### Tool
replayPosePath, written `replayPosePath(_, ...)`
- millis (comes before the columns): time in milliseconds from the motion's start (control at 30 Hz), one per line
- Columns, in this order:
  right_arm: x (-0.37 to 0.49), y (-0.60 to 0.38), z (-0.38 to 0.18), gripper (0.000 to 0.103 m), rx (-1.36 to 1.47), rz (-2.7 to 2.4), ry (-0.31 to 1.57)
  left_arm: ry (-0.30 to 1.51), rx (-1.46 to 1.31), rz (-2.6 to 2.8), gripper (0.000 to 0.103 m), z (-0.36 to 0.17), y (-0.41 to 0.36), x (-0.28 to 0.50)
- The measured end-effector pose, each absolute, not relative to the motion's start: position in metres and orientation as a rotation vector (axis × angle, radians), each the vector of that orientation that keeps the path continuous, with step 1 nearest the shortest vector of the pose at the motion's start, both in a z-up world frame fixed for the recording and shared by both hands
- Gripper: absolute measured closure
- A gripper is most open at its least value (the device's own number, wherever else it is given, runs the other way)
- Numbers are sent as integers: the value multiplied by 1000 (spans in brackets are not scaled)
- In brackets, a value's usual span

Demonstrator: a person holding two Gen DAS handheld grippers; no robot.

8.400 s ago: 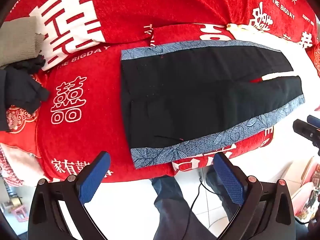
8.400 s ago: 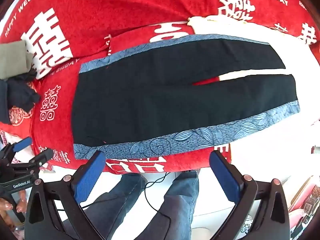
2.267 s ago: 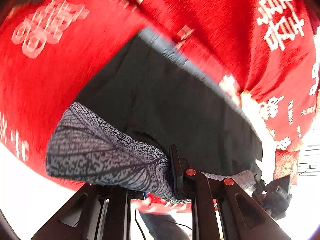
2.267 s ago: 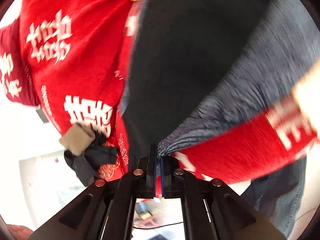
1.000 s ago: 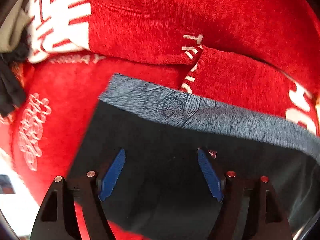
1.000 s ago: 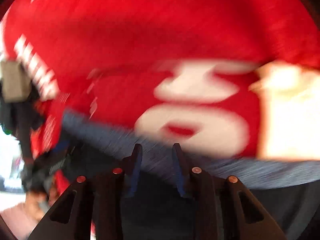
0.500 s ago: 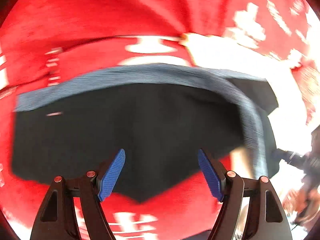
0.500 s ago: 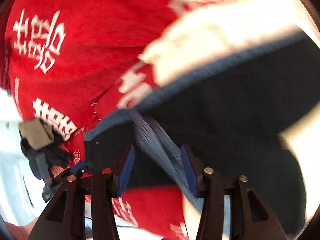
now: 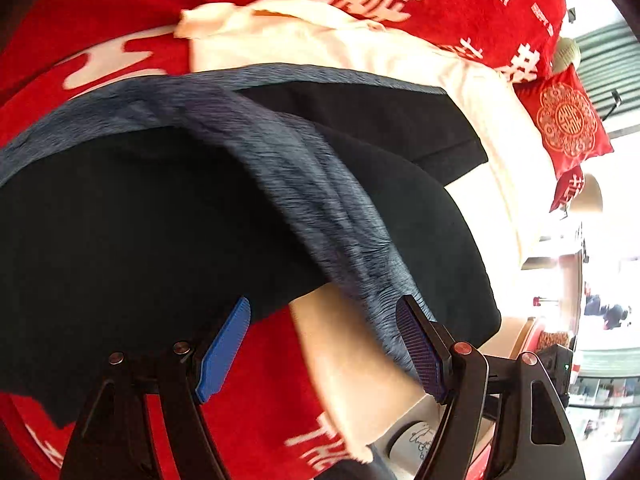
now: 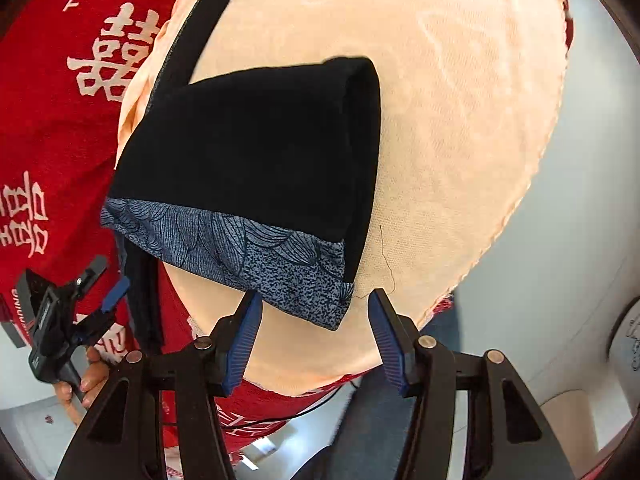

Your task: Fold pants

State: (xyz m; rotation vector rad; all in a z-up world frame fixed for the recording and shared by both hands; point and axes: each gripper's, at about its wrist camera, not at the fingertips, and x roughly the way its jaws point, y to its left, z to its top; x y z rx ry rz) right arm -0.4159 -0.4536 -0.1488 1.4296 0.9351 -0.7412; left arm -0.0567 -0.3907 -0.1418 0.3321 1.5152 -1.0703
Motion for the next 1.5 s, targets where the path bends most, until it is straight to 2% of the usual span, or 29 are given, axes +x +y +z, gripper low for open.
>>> replayPosePath(133,-419,-461,-167,44,1499,-653,876,1532,357,-1048,27,-149,-410,-68)
replayPosePath(167,-418,-461,-172,45,1527,-643,870,1532,355,-1038,36,-149,-413,-68)
replayPosePath(200,-420,-464,-175,63,1553,-631,864,1535,343,-1044,51,-148,-415,-68)
replayPosePath(233,-412,-463,-177,84,1568,-610,866,1554,338,-1053,71,-149,-416,-65)
replayPosePath(333,-407,-474,-162,87,1577,-532,836,1556,312,-1043,71,-139,-421,-57)
replayPosePath(533,-374,-530,-98,87,1490,-371,771,1431,259,-1017,71,-102,-462,-30)
replayPosePath(600,-352,-566,-79,87,1443,-333,759,1367,268,-981,70,-93,-482,-14)
replayPosePath(633,-340,-583,-72,87,1427,-322,754,1347,278,-958,57,-91,-488,-7)
replayPosePath(667,-327,-603,-67,87,1406,-313,750,1326,281,-934,30,-87,-494,0)
replayPosePath(700,-312,-628,-61,87,1374,-309,753,1293,269,-915,23,-83,-496,7)
replayPosePath(800,-270,-692,-50,87,1300,-322,780,1216,294,-850,23,-75,-496,20)
replayPosePath(867,-244,-729,-49,83,1263,-333,818,1203,321,-801,23,-76,-484,23)
replayPosePath(900,-233,-741,-51,70,1227,-361,867,1207,334,-781,23,-79,-478,23)
replayPosePath(933,-223,-751,-50,40,1155,-408,924,1214,354,-758,23,-83,-471,21)
replayPosePath(967,-216,-755,-46,27,1090,-442,954,1221,378,-732,23,-90,-465,19)
replayPosePath(1000,-213,-756,-41,18,1031,-461,958,1234,403,-701,23,-98,-458,17)
replayPosePath(1100,-227,-747,-35,18,956,-492,931,1321,441,-606,23,-130,-435,11)
replayPosePath(1167,-243,-742,-47,23,957,-571,958,1360,448,-540,23,-148,-420,11)
replayPosePath(1233,-268,-740,-76,45,1028,-651,1009,1397,430,-501,23,-159,-409,13)
replayPosePath(1267,-278,-742,-91,49,1087,-679,1030,1421,406,-482,23,-164,-406,15)
replayPosePath(1300,-291,-742,-109,56,1171,-699,1034,1432,392,-470,23,-165,-404,17)
replayPosePath(1333,-303,-742,-127,74,1281,-703,1001,1431,373,-463,23,-164,-403,20)
replayPosePath(1400,-311,-745,-149,92,1438,-679,917,1397,378,-450,23,-161,-402,22)
replayPosePath(1433,-307,-746,-145,96,1433,-671,886,1392,425,-426,23,-166,-404,23)
replayPosePath(1500,-293,-749,-123,96,1333,-602,838,1431,464,-391,23,-176,-402,27)
